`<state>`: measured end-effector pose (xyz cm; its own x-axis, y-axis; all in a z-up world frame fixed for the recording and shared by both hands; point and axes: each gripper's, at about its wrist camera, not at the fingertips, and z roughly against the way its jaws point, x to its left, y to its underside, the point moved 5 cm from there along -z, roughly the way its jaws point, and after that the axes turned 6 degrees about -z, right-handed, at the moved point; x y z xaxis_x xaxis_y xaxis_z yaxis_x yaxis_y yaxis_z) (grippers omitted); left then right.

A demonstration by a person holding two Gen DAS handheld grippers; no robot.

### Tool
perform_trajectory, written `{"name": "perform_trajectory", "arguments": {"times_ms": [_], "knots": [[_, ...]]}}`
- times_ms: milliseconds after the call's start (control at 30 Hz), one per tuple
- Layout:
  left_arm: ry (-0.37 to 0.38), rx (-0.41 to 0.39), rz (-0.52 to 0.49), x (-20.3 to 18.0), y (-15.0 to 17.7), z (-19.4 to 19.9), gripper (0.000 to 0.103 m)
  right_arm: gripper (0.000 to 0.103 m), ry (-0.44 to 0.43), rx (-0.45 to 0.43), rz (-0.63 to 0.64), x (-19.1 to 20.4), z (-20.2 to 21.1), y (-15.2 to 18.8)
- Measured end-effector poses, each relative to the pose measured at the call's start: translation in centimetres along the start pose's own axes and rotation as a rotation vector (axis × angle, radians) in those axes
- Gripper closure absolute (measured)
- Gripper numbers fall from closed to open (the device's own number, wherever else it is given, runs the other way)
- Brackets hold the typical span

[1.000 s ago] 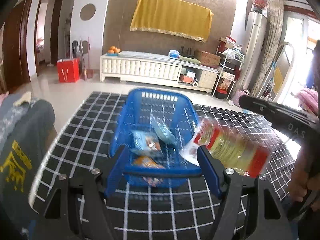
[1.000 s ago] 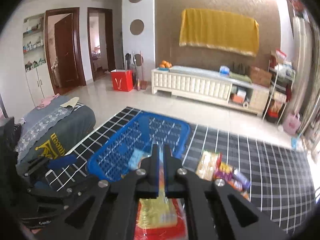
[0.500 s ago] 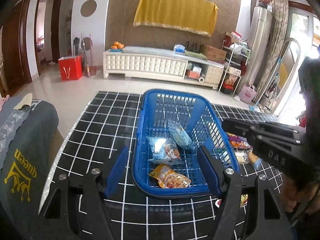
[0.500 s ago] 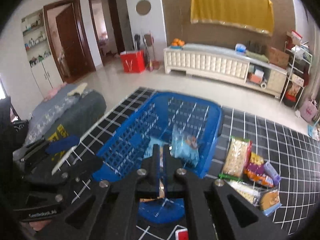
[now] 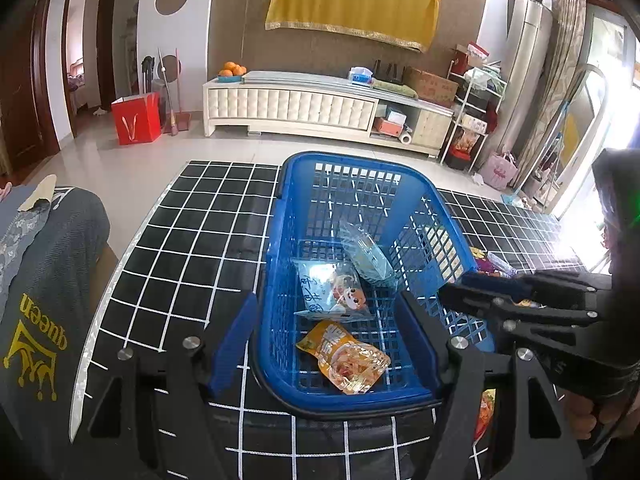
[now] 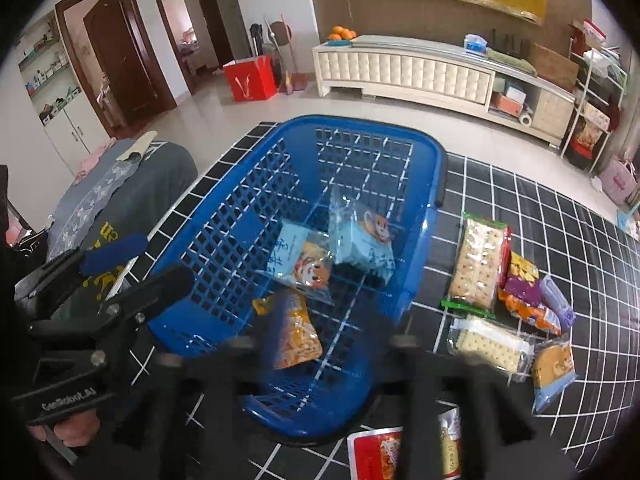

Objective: Organize snacks

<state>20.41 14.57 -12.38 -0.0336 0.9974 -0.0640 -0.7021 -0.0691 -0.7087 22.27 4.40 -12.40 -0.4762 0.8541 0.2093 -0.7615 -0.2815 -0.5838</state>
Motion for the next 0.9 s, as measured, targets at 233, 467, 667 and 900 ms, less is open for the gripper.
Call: {"name": "perform_trajectory", "arguments": {"times_ms": [233,467,667,900], "knots": [[-0.011,0.001,-0.017,-0.8,-0.1,0.5,0.034,0.022,0.037,-0.059,0.011,-1.0,2.3,-0.5],[0.000,-0.022,-0.064,-3.2,-0.5,2.1,0.034,0.022,0.012,-0.075,-0.004,-3.7,5.9,0.4],[0.052,-0.037,-0.141,-7.0,-0.7,3.4,0.034,0.013,-0.010,-0.079,-0.036,-6.4,9.1,2.1],[0.192,-0.011,-0.258,-11.9,0.5,3.6,0.031,0.007,0.053,-0.144,-0.108,-10.9,12.4,6.0]]}}
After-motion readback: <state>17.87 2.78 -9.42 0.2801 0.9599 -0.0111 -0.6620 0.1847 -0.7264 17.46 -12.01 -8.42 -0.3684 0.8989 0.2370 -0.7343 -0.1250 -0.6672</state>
